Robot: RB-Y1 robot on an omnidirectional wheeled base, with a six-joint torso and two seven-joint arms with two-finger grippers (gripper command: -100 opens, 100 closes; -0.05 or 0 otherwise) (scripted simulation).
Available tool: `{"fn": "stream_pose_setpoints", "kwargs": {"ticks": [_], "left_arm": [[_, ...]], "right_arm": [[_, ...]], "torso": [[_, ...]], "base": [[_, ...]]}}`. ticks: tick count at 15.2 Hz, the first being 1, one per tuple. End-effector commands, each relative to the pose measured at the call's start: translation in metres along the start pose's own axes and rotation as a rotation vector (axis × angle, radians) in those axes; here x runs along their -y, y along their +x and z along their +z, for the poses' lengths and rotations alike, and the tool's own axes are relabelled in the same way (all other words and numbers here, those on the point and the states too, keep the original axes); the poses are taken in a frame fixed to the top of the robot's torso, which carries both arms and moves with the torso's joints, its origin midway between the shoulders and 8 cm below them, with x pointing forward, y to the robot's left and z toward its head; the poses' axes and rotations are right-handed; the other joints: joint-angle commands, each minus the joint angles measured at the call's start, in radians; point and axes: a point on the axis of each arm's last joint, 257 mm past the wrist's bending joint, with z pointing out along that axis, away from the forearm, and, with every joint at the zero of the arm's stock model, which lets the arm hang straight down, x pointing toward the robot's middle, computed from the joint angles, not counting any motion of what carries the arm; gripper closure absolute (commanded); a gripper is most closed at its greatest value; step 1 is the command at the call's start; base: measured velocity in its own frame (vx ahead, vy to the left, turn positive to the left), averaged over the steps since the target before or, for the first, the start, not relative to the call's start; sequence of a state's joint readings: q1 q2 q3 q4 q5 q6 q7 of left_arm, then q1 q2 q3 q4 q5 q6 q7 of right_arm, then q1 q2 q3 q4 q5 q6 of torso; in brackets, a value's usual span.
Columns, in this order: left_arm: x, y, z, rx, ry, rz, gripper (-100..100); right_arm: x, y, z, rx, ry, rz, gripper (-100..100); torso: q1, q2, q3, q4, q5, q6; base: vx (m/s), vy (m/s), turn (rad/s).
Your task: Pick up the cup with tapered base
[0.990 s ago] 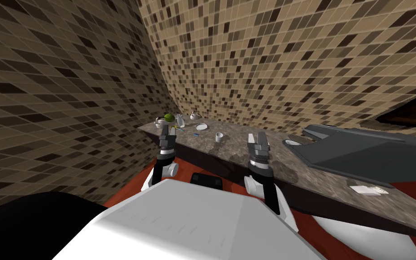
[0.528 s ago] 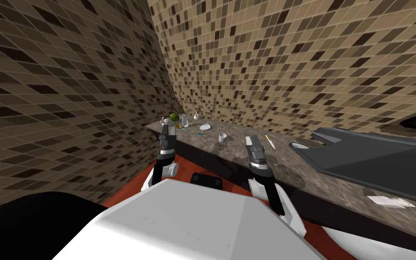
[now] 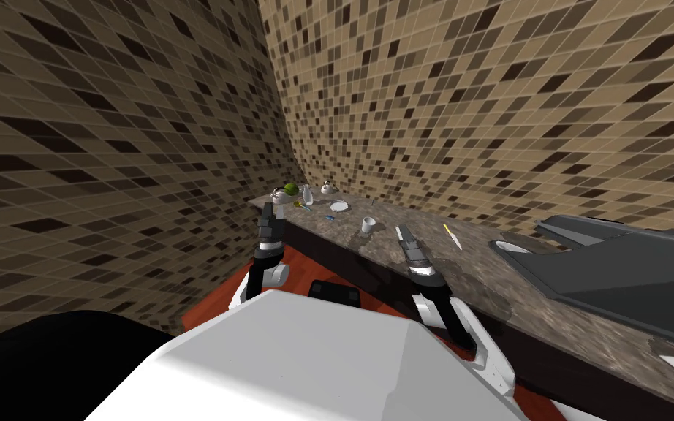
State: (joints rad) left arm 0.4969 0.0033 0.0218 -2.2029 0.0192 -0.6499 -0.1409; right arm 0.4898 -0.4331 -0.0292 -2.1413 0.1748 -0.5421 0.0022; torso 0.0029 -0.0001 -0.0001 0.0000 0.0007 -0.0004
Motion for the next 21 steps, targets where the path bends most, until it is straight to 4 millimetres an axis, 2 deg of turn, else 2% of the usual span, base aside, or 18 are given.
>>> {"fn": "stream_pose_setpoints", "kwargs": {"ticks": [1, 2, 4, 5, 7, 8, 10, 11, 13, 14, 16, 17, 19, 20, 21], "left_arm": [[0.000, 0.000, 0.000, 0.000, 0.000, 0.000, 0], [0.000, 0.000, 0.000, 0.000, 0.000, 0.000, 0], [0.000, 0.000, 0.000, 0.000, 0.000, 0.000, 0], [0.000, 0.000, 0.000, 0.000, 0.000, 0.000, 0], [0.000, 0.000, 0.000, 0.000, 0.000, 0.000, 0], [0.000, 0.000, 0.000, 0.000, 0.000, 0.000, 0], [0.000, 0.000, 0.000, 0.000, 0.000, 0.000, 0], [0.000, 0.000, 0.000, 0.000, 0.000, 0.000, 0], [0.000, 0.000, 0.000, 0.000, 0.000, 0.000, 0], [0.000, 0.000, 0.000, 0.000, 0.000, 0.000, 0], [0.000, 0.000, 0.000, 0.000, 0.000, 0.000, 0], [0.000, 0.000, 0.000, 0.000, 0.000, 0.000, 0], [0.000, 0.000, 0.000, 0.000, 0.000, 0.000, 0], [0.000, 0.000, 0.000, 0.000, 0.000, 0.000, 0], [0.000, 0.000, 0.000, 0.000, 0.000, 0.000, 0]], "right_arm": [[0.005, 0.003, -0.003, -0.031, 0.006, -0.019, -100], [0.019, 0.004, -0.009, -0.067, 0.030, -0.047, -100], [0.019, 0.005, -0.010, -0.087, 0.027, -0.057, -100], [0.033, 0.006, -0.017, -0.123, 0.053, -0.087, -100], [0.033, 0.007, -0.017, -0.143, 0.050, -0.098, -100], [0.048, 0.007, -0.025, -0.181, 0.076, -0.128, -100], [0.048, 0.008, -0.025, -0.201, 0.073, -0.139, -100], [0.063, 0.006, -0.033, -0.239, 0.100, -0.170, -100], [0.063, 0.007, -0.034, -0.261, 0.096, -0.183, -100], [0.078, 0.004, -0.043, -0.299, 0.124, -0.214, -100], [0.078, 0.004, -0.043, -0.320, 0.120, -0.227, -100], [0.092, 0.001, -0.053, -0.356, 0.149, -0.256, -100], [0.092, 0.001, -0.052, -0.381, 0.144, -0.272, -100], [0.107, -0.004, -0.063, -0.416, 0.173, -0.301, -100], [0.107, -0.004, -0.062, -0.434, 0.170, -0.312, -100]], "torso": [[0.000, 0.000, 0.000, 0.000, 0.000, 0.000], [0.000, 0.000, 0.000, 0.000, 0.000, 0.000], [-0.001, 0.000, 0.000, 0.000, 0.000, 0.000], [-0.001, 0.000, 0.000, 0.000, 0.000, 0.000], [0.000, 0.000, 0.000, 0.000, 0.000, 0.000], [-0.001, 0.000, 0.000, 0.000, 0.000, 0.000], [0.000, -0.001, 0.000, 0.000, 0.000, 0.000], [-0.001, -0.001, 0.000, 0.000, 0.000, 0.000], [0.000, -0.001, 0.000, 0.000, 0.000, 0.000], [-0.001, 0.000, 0.000, 0.000, 0.000, 0.000], [0.000, -0.001, 0.000, 0.000, 0.000, 0.000], [-0.001, -0.001, 0.000, 0.000, 0.000, 0.000], [0.000, -0.001, -0.001, 0.000, 0.000, 0.000], [-0.001, -0.001, 0.000, 0.000, 0.000, 0.000], [0.000, -0.001, 0.000, 0.000, 0.000, 0.000]], "base": [[0.007, 0.038, 0.028], [0.004, 0.040, 0.135], [0.002, 0.031, 0.097], [0.004, 0.042, 0.147], [0.010, 0.040, 0.099], [0.018, 0.042, 0.138], [0.012, 0.042, 0.105], [0.011, 0.043, 0.127], [0.010, 0.039, 0.113], [0.010, 0.046, 0.174], [0.014, 0.040, 0.116], [0.020, 0.042, 0.169], [0.016, 0.037, 0.112], [0.013, 0.044, 0.155], [0.018, 0.050, 0.175]]}}
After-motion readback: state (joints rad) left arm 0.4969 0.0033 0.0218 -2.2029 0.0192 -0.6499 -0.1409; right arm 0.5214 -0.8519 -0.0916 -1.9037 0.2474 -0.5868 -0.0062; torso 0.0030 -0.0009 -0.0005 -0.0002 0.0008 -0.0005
